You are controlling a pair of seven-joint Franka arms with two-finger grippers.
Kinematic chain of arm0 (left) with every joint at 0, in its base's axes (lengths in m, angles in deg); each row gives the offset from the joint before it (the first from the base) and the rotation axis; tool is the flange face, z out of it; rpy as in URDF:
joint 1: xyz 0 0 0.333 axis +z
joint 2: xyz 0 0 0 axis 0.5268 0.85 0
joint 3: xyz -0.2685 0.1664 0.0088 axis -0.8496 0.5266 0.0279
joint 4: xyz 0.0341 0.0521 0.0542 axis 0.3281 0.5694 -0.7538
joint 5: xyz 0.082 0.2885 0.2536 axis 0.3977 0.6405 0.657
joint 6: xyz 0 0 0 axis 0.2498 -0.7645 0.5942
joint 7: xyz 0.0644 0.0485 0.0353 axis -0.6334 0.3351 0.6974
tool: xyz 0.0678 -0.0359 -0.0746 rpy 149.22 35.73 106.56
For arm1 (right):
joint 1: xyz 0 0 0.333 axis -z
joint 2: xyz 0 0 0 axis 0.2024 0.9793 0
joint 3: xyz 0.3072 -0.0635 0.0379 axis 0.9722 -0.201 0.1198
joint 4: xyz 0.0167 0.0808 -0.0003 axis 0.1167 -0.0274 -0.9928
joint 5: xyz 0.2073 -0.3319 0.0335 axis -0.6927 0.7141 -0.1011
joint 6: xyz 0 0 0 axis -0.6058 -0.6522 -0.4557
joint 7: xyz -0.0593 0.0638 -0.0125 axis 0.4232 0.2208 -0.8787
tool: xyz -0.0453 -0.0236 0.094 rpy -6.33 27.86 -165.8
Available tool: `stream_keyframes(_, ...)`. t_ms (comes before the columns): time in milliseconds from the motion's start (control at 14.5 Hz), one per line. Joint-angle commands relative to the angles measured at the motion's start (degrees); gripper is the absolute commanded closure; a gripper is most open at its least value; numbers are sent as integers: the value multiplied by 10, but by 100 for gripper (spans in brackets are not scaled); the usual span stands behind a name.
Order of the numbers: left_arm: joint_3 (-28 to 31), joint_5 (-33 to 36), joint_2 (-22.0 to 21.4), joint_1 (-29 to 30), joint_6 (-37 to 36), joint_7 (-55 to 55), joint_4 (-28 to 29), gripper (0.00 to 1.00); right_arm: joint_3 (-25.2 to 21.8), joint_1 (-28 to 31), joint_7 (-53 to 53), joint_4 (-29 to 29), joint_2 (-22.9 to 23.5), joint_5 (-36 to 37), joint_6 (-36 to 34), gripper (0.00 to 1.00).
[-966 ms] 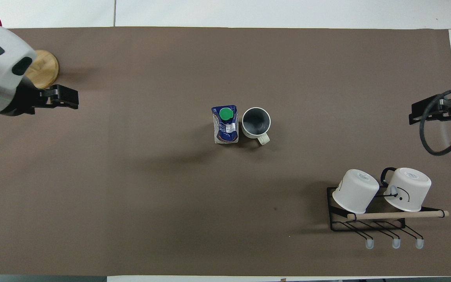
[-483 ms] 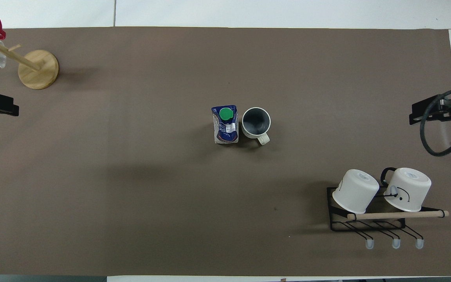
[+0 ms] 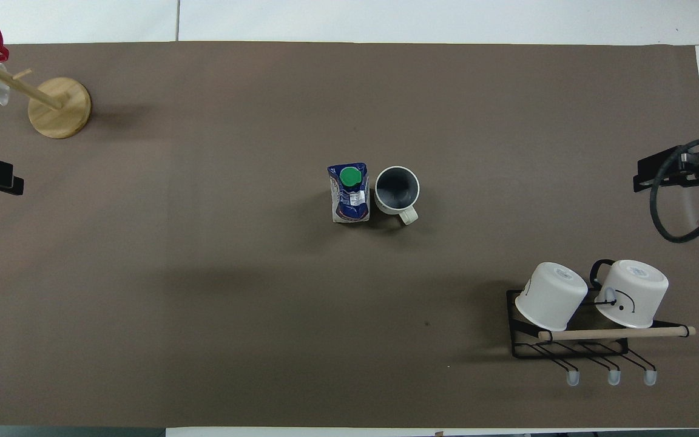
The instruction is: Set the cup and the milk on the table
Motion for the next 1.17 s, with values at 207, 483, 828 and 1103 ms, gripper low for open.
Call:
stream_keyframes(207,-6,-9,2,5,-20,-13,-8,0,0,5,35,16,2,13,-14,0)
stream_keyframes(483,-9,-10,2,5,-19,-7,-7,0,0,5,30,13,1,-15,-12,0)
stream_keyframes(828,-7,-9,2,5,-4,-13,-5,0,-1,0,29,3,-4,-2,3,0)
stream_keyframes(1103,-7,-8,2,9,-4,-13,-5,0,-1,0,28,2,-4,-2,3,0)
